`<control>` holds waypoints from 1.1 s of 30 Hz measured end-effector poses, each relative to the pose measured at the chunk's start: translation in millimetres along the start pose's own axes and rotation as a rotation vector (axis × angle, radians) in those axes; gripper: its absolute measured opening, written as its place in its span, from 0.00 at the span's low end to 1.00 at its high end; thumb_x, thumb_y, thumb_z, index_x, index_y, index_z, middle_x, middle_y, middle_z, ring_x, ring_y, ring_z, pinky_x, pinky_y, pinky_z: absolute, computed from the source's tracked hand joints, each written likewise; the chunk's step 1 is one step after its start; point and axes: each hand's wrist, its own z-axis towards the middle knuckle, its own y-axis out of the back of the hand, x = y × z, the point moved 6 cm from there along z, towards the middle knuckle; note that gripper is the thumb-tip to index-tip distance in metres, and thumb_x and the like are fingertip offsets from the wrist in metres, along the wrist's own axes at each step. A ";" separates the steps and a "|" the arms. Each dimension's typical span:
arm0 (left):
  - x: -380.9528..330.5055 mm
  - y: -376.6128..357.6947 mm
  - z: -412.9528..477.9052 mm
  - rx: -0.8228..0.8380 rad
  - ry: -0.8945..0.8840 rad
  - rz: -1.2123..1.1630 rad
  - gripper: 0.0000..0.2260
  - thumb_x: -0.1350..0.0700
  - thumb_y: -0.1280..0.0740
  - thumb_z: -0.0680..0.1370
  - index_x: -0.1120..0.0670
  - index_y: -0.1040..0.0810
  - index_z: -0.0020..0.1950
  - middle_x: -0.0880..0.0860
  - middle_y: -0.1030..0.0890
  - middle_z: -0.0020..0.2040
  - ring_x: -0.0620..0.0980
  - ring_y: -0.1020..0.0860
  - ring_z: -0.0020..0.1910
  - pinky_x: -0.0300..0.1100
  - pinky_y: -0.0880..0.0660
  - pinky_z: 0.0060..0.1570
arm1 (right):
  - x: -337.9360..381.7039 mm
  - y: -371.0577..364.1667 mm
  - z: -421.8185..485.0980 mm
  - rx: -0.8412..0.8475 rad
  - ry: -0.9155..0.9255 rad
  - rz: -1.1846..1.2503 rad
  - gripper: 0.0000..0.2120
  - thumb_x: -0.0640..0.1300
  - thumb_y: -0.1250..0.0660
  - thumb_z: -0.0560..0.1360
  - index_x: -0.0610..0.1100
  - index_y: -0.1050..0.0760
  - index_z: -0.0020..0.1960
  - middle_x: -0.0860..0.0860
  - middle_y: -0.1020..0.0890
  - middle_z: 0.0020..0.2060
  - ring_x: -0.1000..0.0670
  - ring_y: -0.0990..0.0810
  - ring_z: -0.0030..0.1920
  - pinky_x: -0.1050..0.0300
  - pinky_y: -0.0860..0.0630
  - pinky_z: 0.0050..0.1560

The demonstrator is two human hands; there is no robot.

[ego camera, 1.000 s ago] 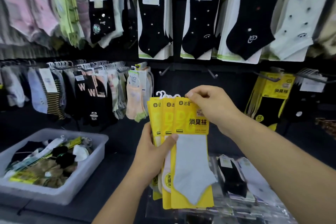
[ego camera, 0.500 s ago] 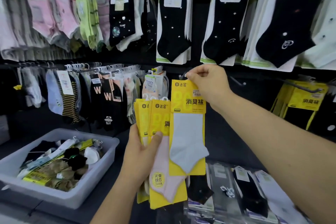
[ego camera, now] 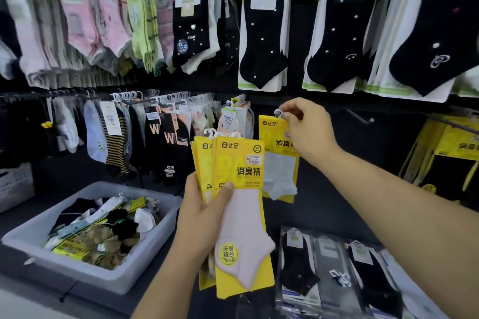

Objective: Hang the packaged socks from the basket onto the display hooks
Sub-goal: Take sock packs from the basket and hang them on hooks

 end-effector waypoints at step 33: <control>-3.1 -11.8 -5.9 -0.026 0.030 0.008 0.10 0.42 0.25 0.76 0.29 0.24 0.50 0.39 0.13 0.52 0.39 0.14 0.49 0.45 0.21 0.49 | 18.6 30.3 -34.1 -0.048 -0.172 0.321 0.03 0.47 0.27 0.77 0.55 0.19 0.47 0.53 0.15 0.41 0.57 0.16 0.40 0.66 0.23 0.34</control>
